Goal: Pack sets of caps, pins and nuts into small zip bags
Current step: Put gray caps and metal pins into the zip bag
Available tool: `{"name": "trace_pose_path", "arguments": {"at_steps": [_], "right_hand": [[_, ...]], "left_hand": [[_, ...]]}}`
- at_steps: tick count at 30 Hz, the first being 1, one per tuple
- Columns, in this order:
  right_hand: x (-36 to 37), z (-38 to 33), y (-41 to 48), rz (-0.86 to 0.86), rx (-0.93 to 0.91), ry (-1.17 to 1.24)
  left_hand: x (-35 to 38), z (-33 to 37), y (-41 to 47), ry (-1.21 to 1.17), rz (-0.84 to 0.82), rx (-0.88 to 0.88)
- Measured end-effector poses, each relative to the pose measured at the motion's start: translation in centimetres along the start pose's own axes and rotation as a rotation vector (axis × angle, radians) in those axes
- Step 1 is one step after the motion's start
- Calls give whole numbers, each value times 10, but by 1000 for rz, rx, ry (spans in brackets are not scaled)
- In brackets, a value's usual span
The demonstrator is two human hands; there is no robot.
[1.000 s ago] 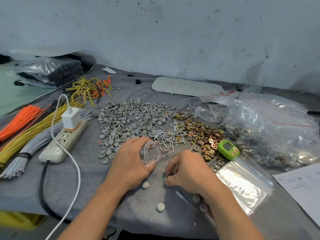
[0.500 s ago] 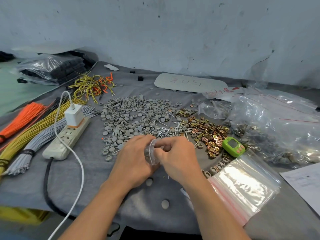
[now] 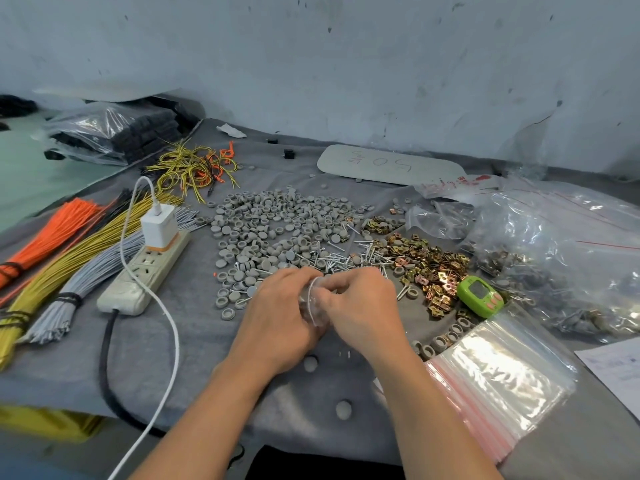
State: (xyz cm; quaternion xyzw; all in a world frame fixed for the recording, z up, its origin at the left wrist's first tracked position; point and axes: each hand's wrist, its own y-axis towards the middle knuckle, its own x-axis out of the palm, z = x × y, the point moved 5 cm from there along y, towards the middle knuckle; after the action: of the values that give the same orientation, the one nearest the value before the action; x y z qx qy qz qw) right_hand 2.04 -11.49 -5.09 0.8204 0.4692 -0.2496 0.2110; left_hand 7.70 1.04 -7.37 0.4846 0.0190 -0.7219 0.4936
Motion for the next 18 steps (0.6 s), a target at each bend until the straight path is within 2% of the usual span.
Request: {"name": "trace_pose_path", "arguments": {"at_steps": [4,7,9,14,18], "right_hand": [[-37,16,10,287,111,32],[-54,31,16,353,212,-59],[-53,38,20,297,235,-109],[-27,37,23,45,131,-175],[-17,31,22,16,77,-401]], "left_hand": [[-2,0,-1,-1,24,-10],[-2,0,-1,6,9,-22],[-2,0,-1,12,11,-25],[-4,4,-1,4,29,-16],[-4,4,-2,4,25,-19]]}}
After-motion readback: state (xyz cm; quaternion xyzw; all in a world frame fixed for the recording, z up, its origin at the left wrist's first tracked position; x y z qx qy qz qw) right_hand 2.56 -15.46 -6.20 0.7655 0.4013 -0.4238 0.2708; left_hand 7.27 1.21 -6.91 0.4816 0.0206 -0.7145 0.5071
